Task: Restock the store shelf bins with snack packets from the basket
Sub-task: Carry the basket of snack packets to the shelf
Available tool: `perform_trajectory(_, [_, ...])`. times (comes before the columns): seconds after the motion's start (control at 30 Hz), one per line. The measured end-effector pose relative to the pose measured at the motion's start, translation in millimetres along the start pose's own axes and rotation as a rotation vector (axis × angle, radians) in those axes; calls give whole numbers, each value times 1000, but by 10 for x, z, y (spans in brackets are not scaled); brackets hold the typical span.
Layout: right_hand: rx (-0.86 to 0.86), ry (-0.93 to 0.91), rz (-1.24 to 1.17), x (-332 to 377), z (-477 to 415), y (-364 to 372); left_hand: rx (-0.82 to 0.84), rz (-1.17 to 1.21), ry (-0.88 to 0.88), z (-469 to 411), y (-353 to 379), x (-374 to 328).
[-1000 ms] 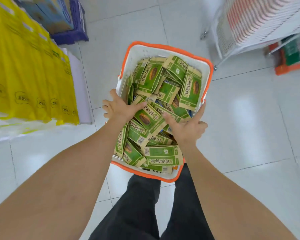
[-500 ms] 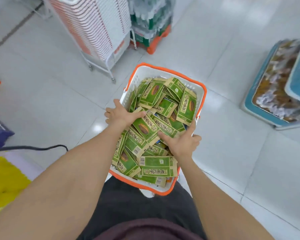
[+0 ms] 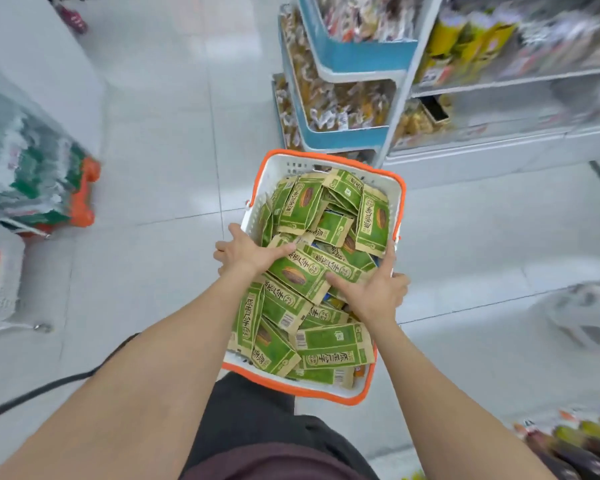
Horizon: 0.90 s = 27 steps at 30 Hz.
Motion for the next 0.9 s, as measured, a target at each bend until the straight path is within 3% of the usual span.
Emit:
perform_trajectory(0.43, [-378,380,-164,-640,-2799,-1182,211,-195,412,163,1963,-3654])
perform_trajectory(0.9, [-369,625,-167,-1940,-5866,-1970,265,-296,550,647,4590,-6496])
Point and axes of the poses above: each hand's wrist, its own z-axis away from the middle knuckle, its own y-axis out of the palm, x = y × z, the point moved 1 cm from there along -z, towards the middle knuckle, and after that the axes turned 14 degrees about -x, right-handed, at the moved point
